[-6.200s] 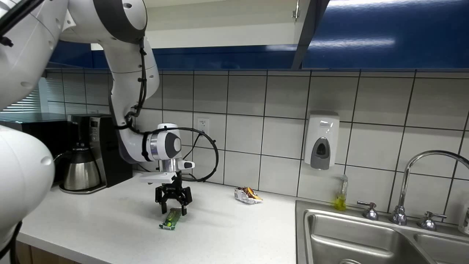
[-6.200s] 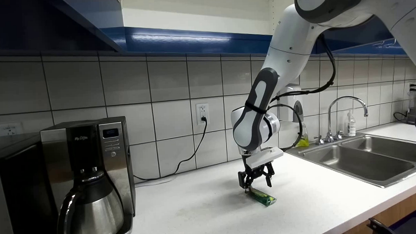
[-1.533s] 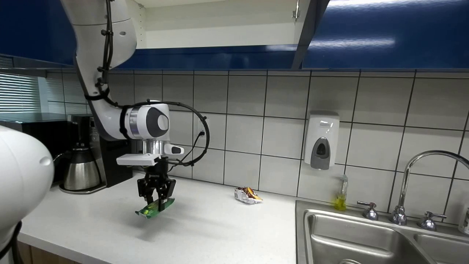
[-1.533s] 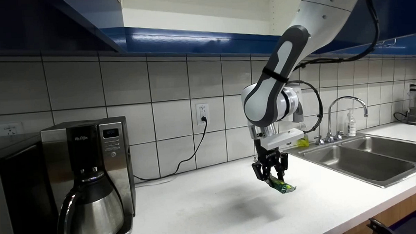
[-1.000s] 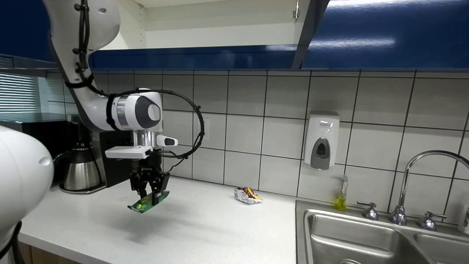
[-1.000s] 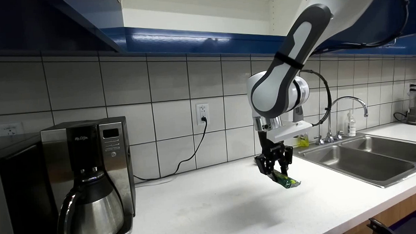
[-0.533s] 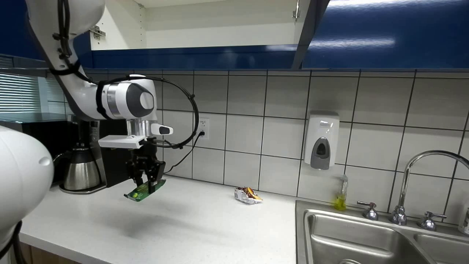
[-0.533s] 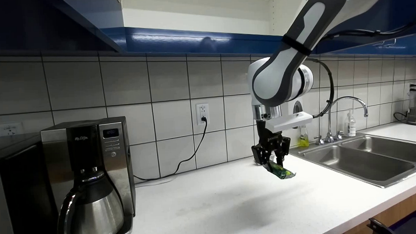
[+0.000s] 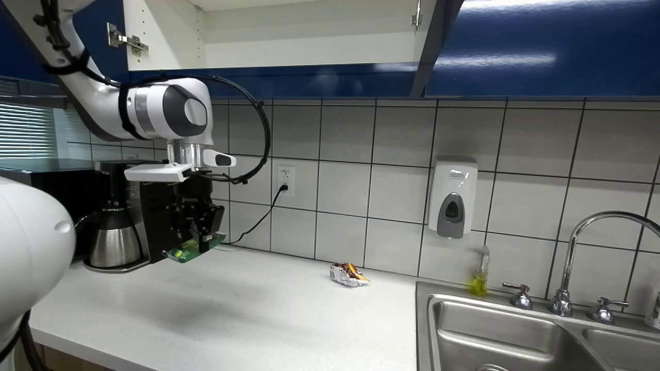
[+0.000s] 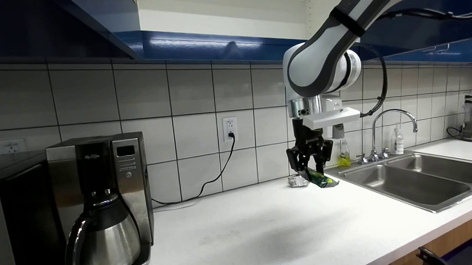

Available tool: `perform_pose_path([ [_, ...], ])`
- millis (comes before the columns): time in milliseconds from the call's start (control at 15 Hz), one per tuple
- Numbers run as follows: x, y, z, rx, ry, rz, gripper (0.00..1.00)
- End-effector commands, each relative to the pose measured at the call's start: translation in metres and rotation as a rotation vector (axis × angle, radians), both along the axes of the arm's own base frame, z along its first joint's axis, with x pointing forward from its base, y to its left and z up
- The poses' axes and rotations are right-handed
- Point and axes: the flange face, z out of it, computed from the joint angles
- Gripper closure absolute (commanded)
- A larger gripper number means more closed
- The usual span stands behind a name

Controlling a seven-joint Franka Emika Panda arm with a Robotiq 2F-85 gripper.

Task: Put the chocolate bar inside the cupboard

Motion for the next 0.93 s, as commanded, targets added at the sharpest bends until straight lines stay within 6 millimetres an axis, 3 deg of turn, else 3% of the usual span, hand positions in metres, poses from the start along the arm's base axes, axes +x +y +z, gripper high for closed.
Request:
perform_pose_path([
  [0,-0.011,-0.001,0.035,-0.008,0.007,-0.013,0.82],
  [867,-0.003,0.005,0.130,-0.016,0.020,-0.045,0.82],
])
